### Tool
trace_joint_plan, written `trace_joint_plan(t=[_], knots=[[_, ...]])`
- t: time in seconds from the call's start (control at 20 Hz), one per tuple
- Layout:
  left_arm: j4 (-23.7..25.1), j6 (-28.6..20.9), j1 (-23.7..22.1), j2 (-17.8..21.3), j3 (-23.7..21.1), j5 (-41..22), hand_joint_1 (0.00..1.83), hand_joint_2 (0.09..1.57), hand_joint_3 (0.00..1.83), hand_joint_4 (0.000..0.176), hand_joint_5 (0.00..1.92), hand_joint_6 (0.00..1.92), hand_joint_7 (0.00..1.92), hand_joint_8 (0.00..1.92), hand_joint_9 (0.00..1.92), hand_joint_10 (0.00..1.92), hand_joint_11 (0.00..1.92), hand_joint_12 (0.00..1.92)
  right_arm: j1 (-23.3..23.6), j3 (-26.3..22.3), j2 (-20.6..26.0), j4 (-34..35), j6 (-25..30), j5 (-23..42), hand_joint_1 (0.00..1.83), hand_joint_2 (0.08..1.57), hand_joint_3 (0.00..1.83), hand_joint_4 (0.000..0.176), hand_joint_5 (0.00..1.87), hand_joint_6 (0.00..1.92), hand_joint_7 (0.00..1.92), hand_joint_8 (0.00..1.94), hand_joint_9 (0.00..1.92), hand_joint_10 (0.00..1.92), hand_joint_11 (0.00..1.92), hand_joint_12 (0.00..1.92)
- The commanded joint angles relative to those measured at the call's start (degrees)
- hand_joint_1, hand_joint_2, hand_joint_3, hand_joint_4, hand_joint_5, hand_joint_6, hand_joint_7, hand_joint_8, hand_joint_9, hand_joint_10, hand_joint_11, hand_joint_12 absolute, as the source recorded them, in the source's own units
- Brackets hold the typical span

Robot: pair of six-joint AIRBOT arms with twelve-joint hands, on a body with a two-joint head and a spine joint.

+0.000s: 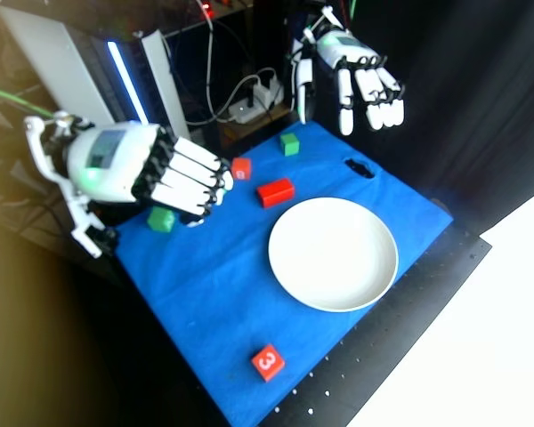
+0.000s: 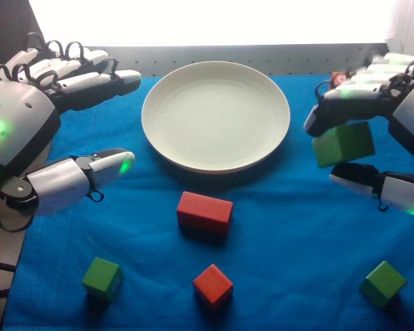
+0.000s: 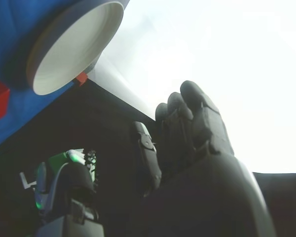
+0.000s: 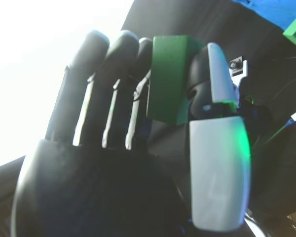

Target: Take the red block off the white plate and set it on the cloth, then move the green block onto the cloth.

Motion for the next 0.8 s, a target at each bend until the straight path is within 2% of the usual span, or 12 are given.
trace_joint_plan(t=[0.0, 0.1, 0.15, 0.25, 0.3, 0.35, 0.4, 0.5, 0.6, 0.75], knots=[[1.4, 0.0, -0.2, 0.2, -0.2, -7.6, 0.46, 1.17, 0.0, 0.176, 0.43, 0.0, 0.28, 0.0, 0.23, 0.0, 0.0, 0.58, 0.1, 0.0, -0.3, -0.8, 0.2, -7.2, 1.15, 1.02, 0.0, 0.0, 0.32, 0.93, 0.29, 0.9, 0.17, 1.17, 0.02, 1.8], [1.4, 0.0, -0.3, 0.2, -0.3, -7.7, 0.48, 1.18, 0.0, 0.176, 0.43, 0.0, 0.27, 0.0, 0.22, 0.0, 0.0, 0.6, -0.6, 0.1, -0.5, 0.2, 0.2, -7.2, 1.13, 1.02, 0.0, 0.0, 0.22, 0.91, 0.21, 0.86, 0.07, 1.16, 0.0, 1.75], [1.4, 0.0, -0.3, 0.2, -0.3, -7.7, 0.48, 1.17, 0.0, 0.176, 0.43, 0.0, 0.27, 0.0, 0.23, 0.0, 0.0, 0.6, -1.0, 0.1, -0.6, 0.7, 0.2, -7.2, 1.11, 1.02, 0.0, 0.0, 0.18, 0.91, 0.18, 0.94, 0.06, 1.25, 0.0, 1.81], [1.4, 0.0, -0.2, 0.2, -0.3, -7.7, 0.49, 1.18, 0.0, 0.176, 0.43, 0.0, 0.28, 0.0, 0.22, 0.0, 0.0, 0.57, -1.4, 0.5, -1.2, 1.7, 0.2, -7.0, 1.12, 1.01, 0.0, 0.0, 0.17, 0.93, 0.16, 1.02, 0.05, 1.3, 0.0, 1.81], [1.4, 0.0, -0.2, 0.1, -0.3, -7.8, 0.51, 1.17, 0.0, 0.156, 0.45, 0.01, 0.29, 0.01, 0.24, 0.01, 0.0, 0.57, -1.6, 0.6, -1.4, 2.1, 0.2, -6.8, 1.13, 1.01, 0.0, 0.0, 0.17, 0.93, 0.16, 1.02, 0.05, 1.3, 0.0, 1.82], [1.4, 0.0, -0.2, 0.1, -0.3, -7.8, 0.52, 1.18, 0.0, 0.149, 0.45, 0.01, 0.3, 0.01, 0.24, 0.01, 0.0, 0.56, -1.9, 0.8, -1.7, 2.6, 0.3, -6.7, 1.12, 1.01, 0.0, 0.0, 0.19, 0.91, 0.17, 0.97, 0.05, 1.28, 0.0, 1.83], [1.4, 0.0, -0.2, 0.1, -0.3, -7.9, 0.53, 1.17, 0.0, 0.155, 0.45, 0.01, 0.3, 0.0, 0.24, 0.0, 0.0, 0.53, -2.3, 0.8, -1.9, 3.0, 0.5, -6.7, 1.11, 1.01, 0.0, 0.0, 0.22, 0.86, 0.19, 0.9, 0.06, 1.24, 0.0, 1.83], [1.3, 0.0, -0.2, 0.1, -0.4, -8.1, 0.52, 1.17, 0.0, 0.154, 0.44, 0.0, 0.28, 0.0, 0.23, 0.0, 0.0, 0.49, -2.5, 0.8, -1.9, 3.3, 0.7, -6.7, 1.12, 1.02, 0.0, 0.0, 0.25, 0.8, 0.22, 0.84, 0.08, 1.22, 0.0, 1.83], [1.2, 0.0, -0.2, 0.1, -0.4, -8.3, 0.53, 1.17, 0.0, 0.141, 0.46, 0.0, 0.29, 0.0, 0.24, 0.0, 0.0, 0.53, -2.5, 0.8, -1.7, 3.6, 0.7, -6.7, 1.15, 1.01, 0.0, 0.0, 0.25, 0.82, 0.25, 0.84, 0.1, 1.22, 0.0, 1.81], [1.0, 0.0, -0.2, 0.1, -0.4, -8.5, 0.55, 1.17, 0.0, 0.151, 0.45, 0.0, 0.3, 0.0, 0.24, 0.0, 0.0, 0.54, -2.9, 1.5, -1.8, 5.3, 0.7, -6.7, 1.17, 1.02, 0.0, 0.0, 0.25, 0.83, 0.24, 0.85, 0.08, 1.21, 0.0, 1.78]])
